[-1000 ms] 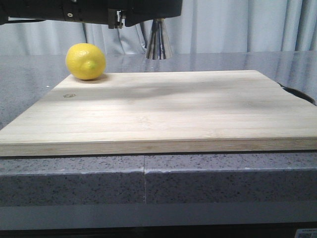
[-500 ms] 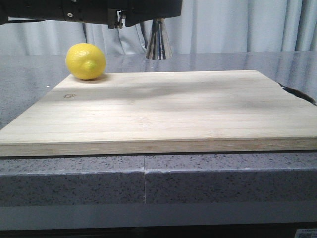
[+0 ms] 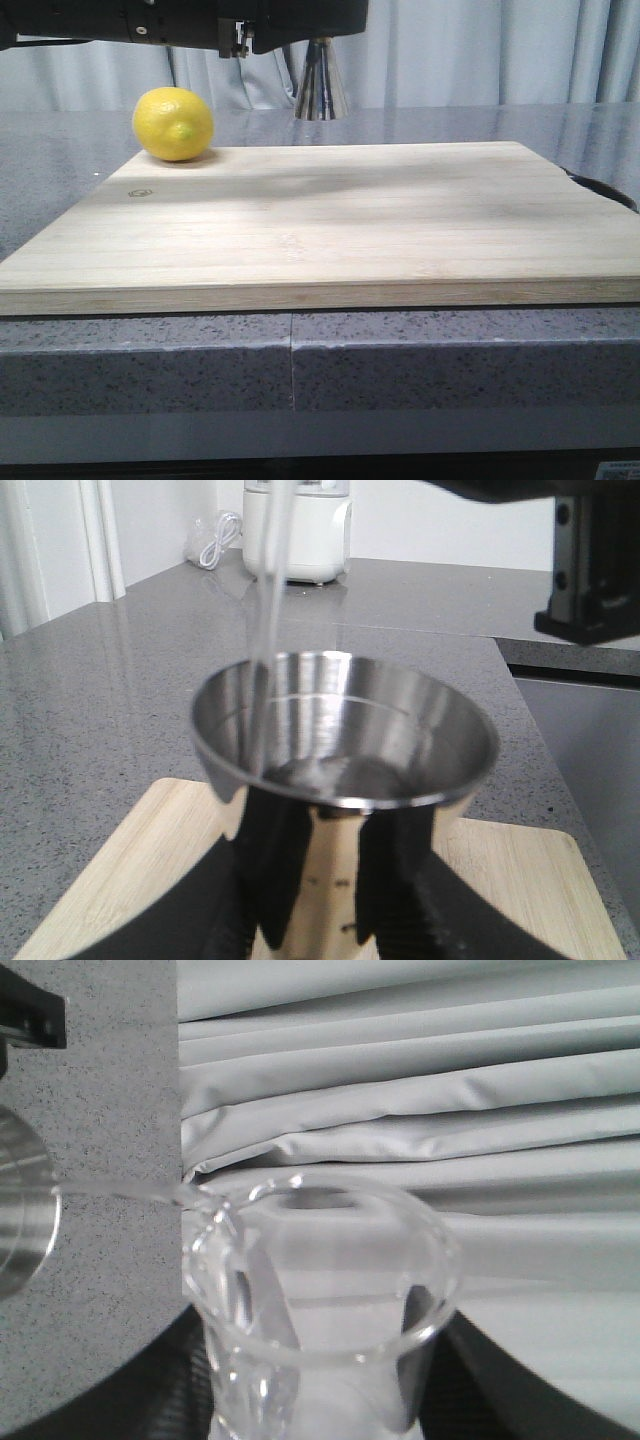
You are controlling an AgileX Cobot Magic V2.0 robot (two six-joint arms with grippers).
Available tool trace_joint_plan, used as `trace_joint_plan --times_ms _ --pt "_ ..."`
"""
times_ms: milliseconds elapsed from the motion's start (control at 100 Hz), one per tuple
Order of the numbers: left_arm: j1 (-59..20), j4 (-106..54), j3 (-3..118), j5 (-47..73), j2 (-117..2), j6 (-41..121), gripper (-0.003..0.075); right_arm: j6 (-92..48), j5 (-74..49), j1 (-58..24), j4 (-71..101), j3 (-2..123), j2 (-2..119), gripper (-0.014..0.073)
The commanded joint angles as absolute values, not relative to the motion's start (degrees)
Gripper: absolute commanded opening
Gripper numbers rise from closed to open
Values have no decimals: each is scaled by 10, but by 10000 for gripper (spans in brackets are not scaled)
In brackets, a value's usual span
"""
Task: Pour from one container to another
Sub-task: 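Tilt the beaker with the right gripper, pouring liquid into the jigger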
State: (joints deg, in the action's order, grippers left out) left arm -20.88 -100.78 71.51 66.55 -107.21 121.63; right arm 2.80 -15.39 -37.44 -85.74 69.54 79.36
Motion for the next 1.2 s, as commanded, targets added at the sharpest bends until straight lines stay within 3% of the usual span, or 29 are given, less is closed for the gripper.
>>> trace_joint_plan --times_ms 0,970,1190 --pt "-214 -1061 733 727 -1040 1210 216 24 -154 -373 -884 718 771 315" --pt "-214 -1061 733 727 -1040 1210 216 25 -154 -373 -915 718 771 315" --pt "-214 -1061 733 727 -1040 1210 216 119 -185 -373 -775 718 771 315"
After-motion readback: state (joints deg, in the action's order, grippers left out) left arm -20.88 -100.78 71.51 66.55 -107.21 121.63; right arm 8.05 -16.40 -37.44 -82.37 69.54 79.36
